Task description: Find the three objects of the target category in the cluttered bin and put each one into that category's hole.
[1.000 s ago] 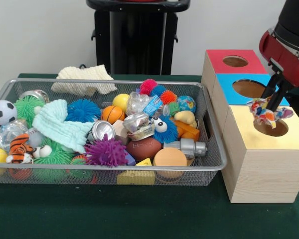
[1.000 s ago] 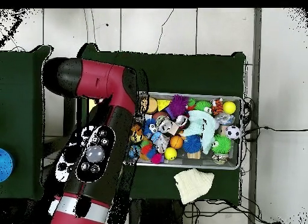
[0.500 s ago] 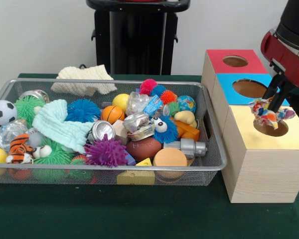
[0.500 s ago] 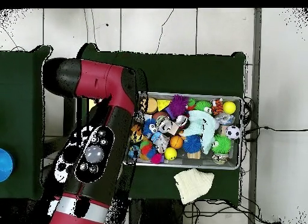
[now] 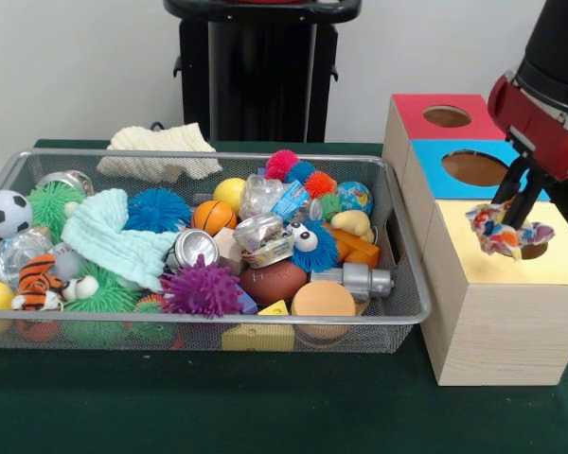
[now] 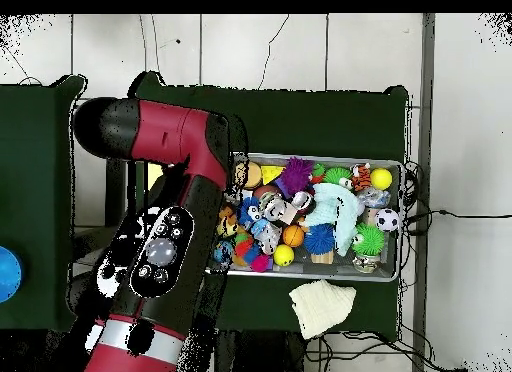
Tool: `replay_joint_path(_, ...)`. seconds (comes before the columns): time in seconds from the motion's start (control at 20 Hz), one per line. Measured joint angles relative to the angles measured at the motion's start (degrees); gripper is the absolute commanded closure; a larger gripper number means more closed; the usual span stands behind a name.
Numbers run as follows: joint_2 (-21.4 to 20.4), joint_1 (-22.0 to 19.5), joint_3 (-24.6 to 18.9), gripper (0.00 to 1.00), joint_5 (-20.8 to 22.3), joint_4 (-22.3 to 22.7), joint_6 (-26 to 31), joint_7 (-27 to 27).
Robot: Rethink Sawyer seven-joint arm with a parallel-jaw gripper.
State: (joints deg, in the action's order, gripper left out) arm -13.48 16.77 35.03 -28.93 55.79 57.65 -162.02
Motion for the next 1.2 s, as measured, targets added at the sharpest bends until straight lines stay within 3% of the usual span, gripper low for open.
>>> replay_joint_path(0.5,1.7,0.0,-0.4,1.00,0.0,0.1,-1.5,0.0)
replay_joint_path(1.2,0.3,2.6,-0.4,1.00,-1.2,3.3,-1.5,0.0)
